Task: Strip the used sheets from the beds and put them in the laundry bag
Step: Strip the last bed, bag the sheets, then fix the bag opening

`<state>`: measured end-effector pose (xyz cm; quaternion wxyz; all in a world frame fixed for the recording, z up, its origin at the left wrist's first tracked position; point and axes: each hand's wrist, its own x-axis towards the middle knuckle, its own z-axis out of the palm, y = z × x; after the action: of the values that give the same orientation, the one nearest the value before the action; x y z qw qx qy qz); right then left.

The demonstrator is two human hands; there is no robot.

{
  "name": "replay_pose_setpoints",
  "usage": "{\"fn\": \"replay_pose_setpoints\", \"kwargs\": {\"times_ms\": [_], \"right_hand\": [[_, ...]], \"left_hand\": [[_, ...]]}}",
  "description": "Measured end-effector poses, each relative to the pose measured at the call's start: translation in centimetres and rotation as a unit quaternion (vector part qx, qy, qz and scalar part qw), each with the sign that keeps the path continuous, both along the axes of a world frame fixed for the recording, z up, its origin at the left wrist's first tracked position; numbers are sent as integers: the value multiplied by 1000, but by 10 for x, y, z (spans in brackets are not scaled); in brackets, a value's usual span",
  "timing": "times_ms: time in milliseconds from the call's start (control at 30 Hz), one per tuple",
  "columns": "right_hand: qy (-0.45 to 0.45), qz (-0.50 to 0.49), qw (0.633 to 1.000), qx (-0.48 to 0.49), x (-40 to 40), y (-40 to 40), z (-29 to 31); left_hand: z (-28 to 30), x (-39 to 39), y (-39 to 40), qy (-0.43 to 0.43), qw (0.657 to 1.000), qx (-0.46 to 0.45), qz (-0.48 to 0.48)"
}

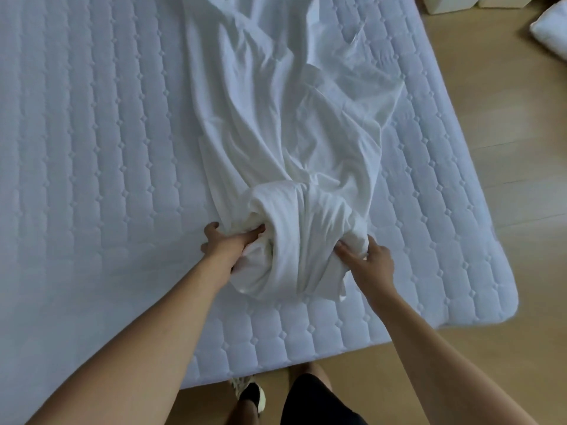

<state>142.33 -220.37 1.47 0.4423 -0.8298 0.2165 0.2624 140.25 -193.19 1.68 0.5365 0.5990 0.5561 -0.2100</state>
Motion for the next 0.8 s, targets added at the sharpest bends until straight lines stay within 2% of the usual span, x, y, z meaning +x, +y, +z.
{"fn": "replay_pose_setpoints", "kwargs": {"times_ms": [133, 200, 267, 300, 433, 533, 600, 700, 767, 800], "right_hand": [[64, -26, 998, 3, 9, 12, -47], [60, -71, 991, 91, 2, 23, -54], [103, -119, 966, 205, -7, 29, -56], [128, -127, 957, 227, -9, 30, -54], [153, -115, 960, 205, -9, 30, -39], [178, -116, 955, 207, -19, 26, -21], [248, -136, 937, 207, -37, 18, -9], [368, -109, 896, 223, -62, -6, 12], [394, -115, 883, 227, -60, -15, 24], [391, -131, 884, 222, -53, -15, 31]], "left_hand": [[-50, -1, 3, 15, 998, -65, 19], [-60, 1, -4, 11, 998, -66, 3], [-58, 1, -13, 3, 999, -46, -14], [-56, -2, -17, -5, 999, -42, -14], [-37, -10, -22, -41, 995, -91, 3], [-38, -19, -13, 25, 990, -135, -15], [-25, -29, -14, 102, 978, -174, -57], [15, -45, -20, 172, 943, -238, -155], [34, -43, -23, 201, 942, -223, -150], [36, -38, -23, 185, 959, -172, -125]]}}
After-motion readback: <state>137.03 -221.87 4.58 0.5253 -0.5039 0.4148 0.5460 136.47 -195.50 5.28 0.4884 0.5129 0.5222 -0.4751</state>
